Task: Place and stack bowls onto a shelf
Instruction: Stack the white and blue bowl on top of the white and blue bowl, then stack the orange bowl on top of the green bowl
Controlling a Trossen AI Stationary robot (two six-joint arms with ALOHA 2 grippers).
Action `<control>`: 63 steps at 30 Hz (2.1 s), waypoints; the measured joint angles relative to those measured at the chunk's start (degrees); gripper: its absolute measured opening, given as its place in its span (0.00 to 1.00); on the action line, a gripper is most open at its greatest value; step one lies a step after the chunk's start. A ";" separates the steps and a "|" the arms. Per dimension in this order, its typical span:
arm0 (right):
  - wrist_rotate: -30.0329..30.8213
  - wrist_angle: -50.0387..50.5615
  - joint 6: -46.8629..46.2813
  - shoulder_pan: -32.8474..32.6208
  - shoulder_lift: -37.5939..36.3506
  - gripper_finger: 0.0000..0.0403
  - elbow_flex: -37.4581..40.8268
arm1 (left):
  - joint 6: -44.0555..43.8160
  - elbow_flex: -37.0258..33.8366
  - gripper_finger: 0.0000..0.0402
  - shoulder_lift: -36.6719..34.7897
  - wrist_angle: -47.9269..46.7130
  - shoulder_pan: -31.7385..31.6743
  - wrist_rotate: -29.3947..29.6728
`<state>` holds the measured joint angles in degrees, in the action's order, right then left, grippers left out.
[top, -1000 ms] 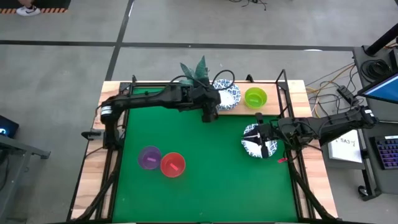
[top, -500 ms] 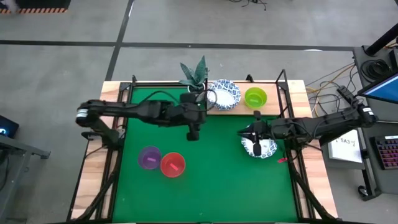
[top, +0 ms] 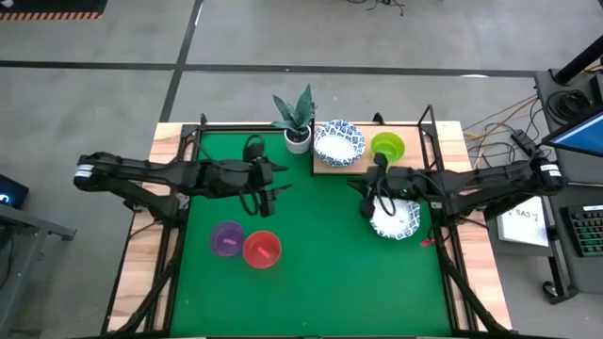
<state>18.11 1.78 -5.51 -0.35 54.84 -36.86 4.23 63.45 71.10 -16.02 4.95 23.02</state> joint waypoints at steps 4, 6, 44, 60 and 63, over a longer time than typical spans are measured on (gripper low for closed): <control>-0.12 4.04 2.48 5.24 3.40 0.08 -4.89 | -1.88 -3.77 0.48 -3.53 3.09 0.15 0.03; -0.38 5.57 4.36 7.92 5.39 0.08 -7.13 | -2.36 -4.86 0.48 -4.68 3.41 0.13 0.03; -12.28 4.27 9.17 20.81 26.15 0.08 -16.44 | -3.30 -6.29 0.48 -3.99 3.10 0.11 0.01; -17.22 7.87 6.24 17.63 18.25 0.08 -16.39 | -5.04 -6.59 0.48 -3.99 -0.59 0.11 0.02; -17.30 8.92 4.91 15.17 17.25 0.08 -16.39 | -5.90 -6.61 0.48 -3.90 -1.59 0.09 0.01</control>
<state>0.81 10.71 -0.60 14.82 72.10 -53.25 -1.67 56.84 67.20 -17.61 5.04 23.03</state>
